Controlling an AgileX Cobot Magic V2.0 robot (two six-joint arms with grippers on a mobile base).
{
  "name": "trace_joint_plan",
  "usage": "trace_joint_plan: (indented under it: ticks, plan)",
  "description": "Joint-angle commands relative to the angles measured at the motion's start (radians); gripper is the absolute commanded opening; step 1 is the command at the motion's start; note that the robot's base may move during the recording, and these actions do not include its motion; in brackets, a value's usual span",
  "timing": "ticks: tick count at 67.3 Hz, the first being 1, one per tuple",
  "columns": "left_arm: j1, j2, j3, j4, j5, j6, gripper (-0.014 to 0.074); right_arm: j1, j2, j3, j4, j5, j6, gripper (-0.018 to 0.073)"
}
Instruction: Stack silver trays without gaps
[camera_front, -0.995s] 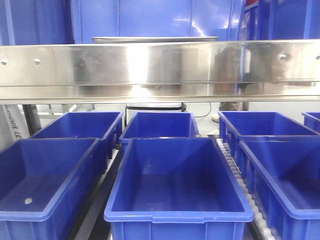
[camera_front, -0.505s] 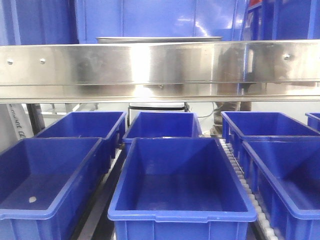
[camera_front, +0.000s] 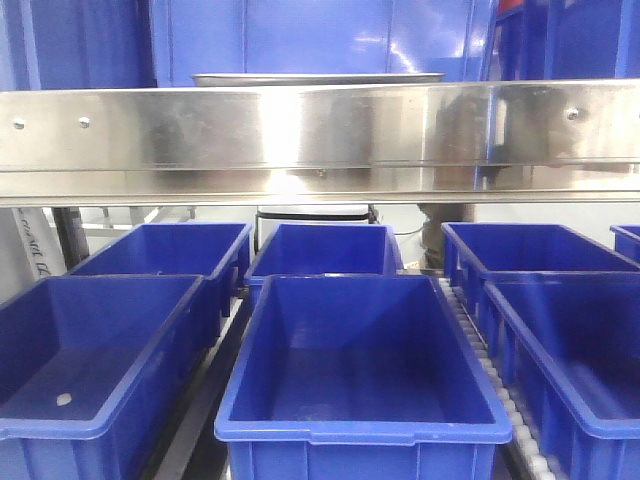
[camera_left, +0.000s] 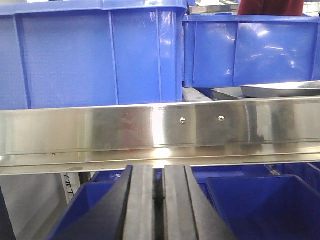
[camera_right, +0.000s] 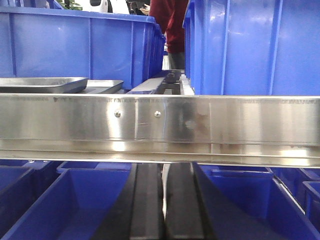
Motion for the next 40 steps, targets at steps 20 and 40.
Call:
trace_joint_plan:
  ticks: [20,40]
  plan:
    - [0.003,-0.005,-0.002,0.008,-0.02,-0.008,-0.0016,0.003,-0.004,-0.001,-0.009,-0.017,-0.001,-0.0017]
    - [0.003,-0.005,-0.002,0.008,-0.02,-0.008,-0.0016,0.003,-0.004,-0.001,-0.009,-0.017,-0.001,-0.0017]
